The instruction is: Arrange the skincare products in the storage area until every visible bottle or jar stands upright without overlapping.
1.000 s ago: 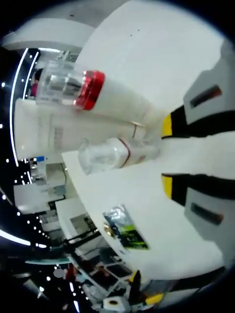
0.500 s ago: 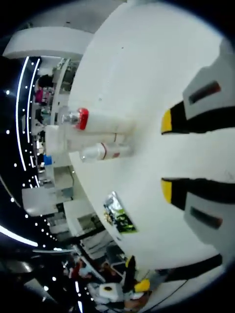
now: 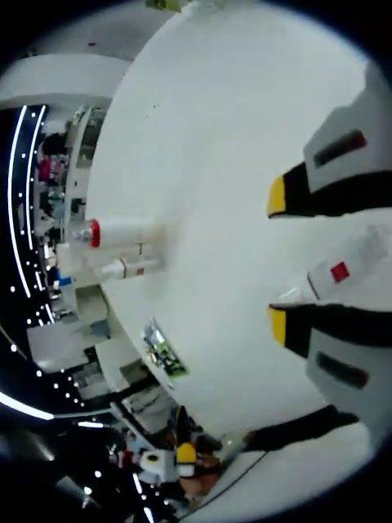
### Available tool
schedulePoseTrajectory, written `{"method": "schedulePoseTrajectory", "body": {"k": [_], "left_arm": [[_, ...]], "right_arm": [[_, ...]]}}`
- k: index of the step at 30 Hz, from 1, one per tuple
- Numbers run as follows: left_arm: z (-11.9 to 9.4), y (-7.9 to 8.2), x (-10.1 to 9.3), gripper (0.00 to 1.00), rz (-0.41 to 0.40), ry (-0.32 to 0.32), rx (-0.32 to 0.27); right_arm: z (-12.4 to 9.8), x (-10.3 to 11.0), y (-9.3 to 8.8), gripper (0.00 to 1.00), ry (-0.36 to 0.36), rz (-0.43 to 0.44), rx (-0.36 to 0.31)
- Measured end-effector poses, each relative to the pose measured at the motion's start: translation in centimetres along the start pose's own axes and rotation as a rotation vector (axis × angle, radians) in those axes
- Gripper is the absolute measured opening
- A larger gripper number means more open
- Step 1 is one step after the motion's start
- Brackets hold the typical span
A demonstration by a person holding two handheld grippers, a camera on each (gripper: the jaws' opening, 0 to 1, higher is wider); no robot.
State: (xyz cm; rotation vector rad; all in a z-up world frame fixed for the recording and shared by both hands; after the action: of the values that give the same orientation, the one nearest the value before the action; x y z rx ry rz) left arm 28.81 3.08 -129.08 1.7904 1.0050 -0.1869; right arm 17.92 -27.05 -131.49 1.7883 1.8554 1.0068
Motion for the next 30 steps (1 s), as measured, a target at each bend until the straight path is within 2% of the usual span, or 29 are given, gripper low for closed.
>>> {"method": "schedulePoseTrajectory", "body": {"k": [2, 3, 8, 10, 14, 17, 22, 27, 30], "left_arm": [[0.1, 0.2, -0.4, 0.8, 0.015, -0.003, 0.003], [0.1, 0.2, -0.6, 0.8, 0.019, -0.011, 0.009], [-0.1, -0.2, -1.1, 0.8, 0.024, -0.014, 0.011], [-0.1, -0.6, -1.2, 0.79, 0.012, -0.013, 0.012], [-0.3, -1.4, -2.1, 0.79, 0.027, -0.021, 0.036], [-0.6, -1.6, -2.1, 0.79, 0.036, -0.023, 0.046], [-1.2, -1.2, -1.9, 0.78, 0.016, -0.01, 0.029], [-1.5, -1.4, -2.2, 0.77, 0.031, -0.006, 0.038], [-1.8, -1.6, -1.9, 0.77, 0.041, -0.003, 0.042]], "right_arm": [[-0.6, 0.0, -1.1, 0.45, 0.005, -0.013, 0.028], [-1.1, 0.1, -2.2, 0.46, 0.01, -0.03, 0.062], [-1.7, 0.3, -3.8, 0.46, 0.033, -0.017, 0.082], [-1.7, 0.4, -4.7, 0.46, 0.042, -0.034, 0.121], [-1.4, 0.7, -5.5, 0.46, 0.069, -0.083, 0.168], [-0.9, 0.9, -6.2, 0.44, 0.081, -0.126, 0.216], [-0.1, 1.6, -6.5, 0.42, 0.098, -0.142, 0.235], [0.4, 1.5, -6.8, 0.37, 0.099, -0.168, 0.273], [0.4, 1.2, -6.6, 0.32, 0.091, -0.151, 0.262]]}}
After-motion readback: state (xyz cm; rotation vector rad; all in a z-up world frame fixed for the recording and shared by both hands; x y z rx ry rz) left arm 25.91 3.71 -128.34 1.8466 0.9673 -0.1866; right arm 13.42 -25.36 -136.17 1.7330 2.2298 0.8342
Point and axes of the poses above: the point that each gripper's makers call its tool centre point, and the gripper's own axes: z roughly forward along the fingers, x roughly to its left, y roughly out of its top, the point moved 4 cm from there along -z, roughly backward along the fingers, and after that the axes turned 6 degrees about y, right-handed, at the moved point
